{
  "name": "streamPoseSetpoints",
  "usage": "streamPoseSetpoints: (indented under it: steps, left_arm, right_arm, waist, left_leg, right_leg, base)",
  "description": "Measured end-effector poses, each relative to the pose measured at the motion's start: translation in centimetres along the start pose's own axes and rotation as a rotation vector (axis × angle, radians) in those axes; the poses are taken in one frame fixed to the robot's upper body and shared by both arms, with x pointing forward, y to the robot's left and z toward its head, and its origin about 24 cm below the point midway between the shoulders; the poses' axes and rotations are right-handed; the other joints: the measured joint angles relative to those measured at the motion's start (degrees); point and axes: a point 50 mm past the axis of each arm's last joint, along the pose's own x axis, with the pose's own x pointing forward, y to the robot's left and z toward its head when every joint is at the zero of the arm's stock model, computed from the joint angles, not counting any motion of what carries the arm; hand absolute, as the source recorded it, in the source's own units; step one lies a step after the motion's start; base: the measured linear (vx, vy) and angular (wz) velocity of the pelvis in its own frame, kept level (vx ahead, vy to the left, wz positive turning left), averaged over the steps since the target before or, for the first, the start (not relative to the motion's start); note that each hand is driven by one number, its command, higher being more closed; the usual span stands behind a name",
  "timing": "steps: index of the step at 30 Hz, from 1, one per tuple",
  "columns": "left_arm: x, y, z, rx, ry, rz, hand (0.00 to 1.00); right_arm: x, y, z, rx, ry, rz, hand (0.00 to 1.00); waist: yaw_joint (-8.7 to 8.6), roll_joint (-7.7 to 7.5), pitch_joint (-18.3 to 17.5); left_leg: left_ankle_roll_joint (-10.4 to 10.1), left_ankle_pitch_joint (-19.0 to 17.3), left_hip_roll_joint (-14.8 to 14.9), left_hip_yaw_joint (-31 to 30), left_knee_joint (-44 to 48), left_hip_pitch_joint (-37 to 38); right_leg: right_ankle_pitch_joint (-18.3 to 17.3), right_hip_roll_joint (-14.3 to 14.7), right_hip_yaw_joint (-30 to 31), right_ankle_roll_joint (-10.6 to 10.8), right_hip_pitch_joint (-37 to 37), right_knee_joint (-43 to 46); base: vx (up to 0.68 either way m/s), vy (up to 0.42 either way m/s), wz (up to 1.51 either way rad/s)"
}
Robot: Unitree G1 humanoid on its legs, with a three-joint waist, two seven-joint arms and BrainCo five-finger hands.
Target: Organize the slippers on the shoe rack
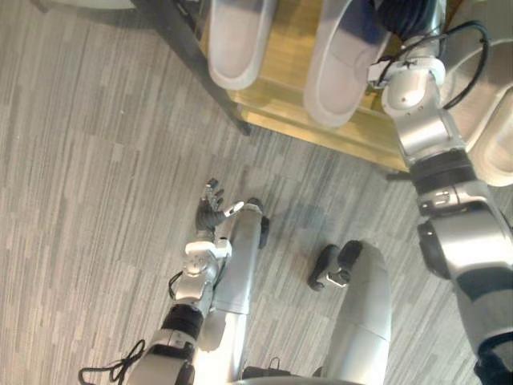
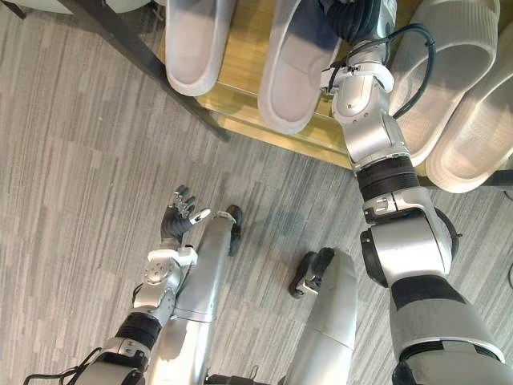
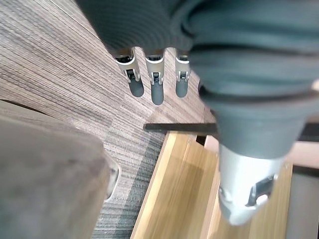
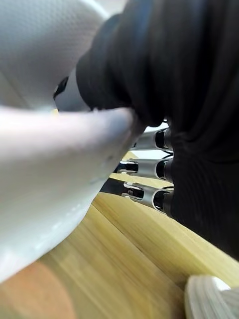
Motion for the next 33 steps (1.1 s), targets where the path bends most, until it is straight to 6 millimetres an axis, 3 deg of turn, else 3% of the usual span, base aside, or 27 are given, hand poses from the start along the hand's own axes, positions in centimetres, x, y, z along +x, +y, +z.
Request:
streamPoseSetpoints:
  steps: [3, 6, 7, 10, 28, 33]
  left_arm:
    - [-0.1, 0.4, -0.4, 0.002, 0.019, 0.021, 0.00]
    - [-1.0, 2.3, -3.5, 0.062, 0.181, 0.078, 0.00]
    - [-2.2, 3.3, -5.3, 0.084, 0.282, 0.109, 0.00]
    - [-3.1, 3.9, -6.3, 0.091, 0.326, 0.136, 0.00]
    - [-3.3, 4.4, -6.4, 0.108, 0.336, 0.143, 0.00]
    - [-3.4, 4.7, -6.4, 0.116, 0.339, 0.148, 0.00]
  right_arm:
    - [0.2, 0.0, 0.0, -0.002, 0.008, -0.001, 0.00]
    - [0.3, -0.1, -0.3, 0.023, 0.034, -0.008, 0.00]
    - [0.3, -0.1, -0.2, 0.029, 0.036, -0.011, 0.00]
    - [0.3, -0.1, -0.2, 0.038, 0.040, -0.011, 0.00]
    - [0.0, 0.4, 0.1, 0.079, 0.045, -0.010, 0.00]
    - [-1.8, 1.1, 0.7, 0.101, -0.014, -0.013, 0.00]
  waist:
    - [0.33, 0.03, -0.5]
    - [0.46, -0.01, -0.9]
    - [0.73, -0.02, -0.9]
    - [1.05, -0.02, -0.9]
    - [0.73, -0.04, -0.9]
    - [0.18, -0.10, -0.8]
  left_leg:
    - [-0.4, 0.2, -0.2, -0.8, -0.1, -0.5]
    - [-0.8, 0.5, -0.9, -1.4, -0.2, -0.9]
    - [-1.0, 0.5, -0.9, -1.5, -0.2, -0.9]
    - [-1.2, 0.7, -0.9, -1.6, -0.5, -1.0]
    - [-1.4, 1.5, 0.3, -1.1, -1.4, -0.5]
    - [-1.4, 1.5, 0.7, -0.7, -2.3, 1.8]
  right_leg:
    - [-0.2, -0.1, -0.8, -0.3, 0.0, 0.1]
    - [-0.8, -0.8, -1.7, -0.8, 0.0, 0.6]
    - [-1.0, -0.9, -1.8, -0.7, 0.0, 0.7]
    - [-1.0, -0.9, -2.0, -0.8, 0.0, 0.7]
    - [-0.8, -0.6, -2.2, -1.2, 0.0, 0.2]
    - [-0.7, -0.3, -2.1, -1.3, 2.1, -0.8]
  base:
    - [0.04, -0.022, 0.08]
    - [0.07, -0.027, 0.16]
    - [0.06, -0.024, 0.10]
    - [0.04, -0.018, 0.05]
    - [0.04, -0.007, -0.01]
    - [0.04, -0.011, -0.04]
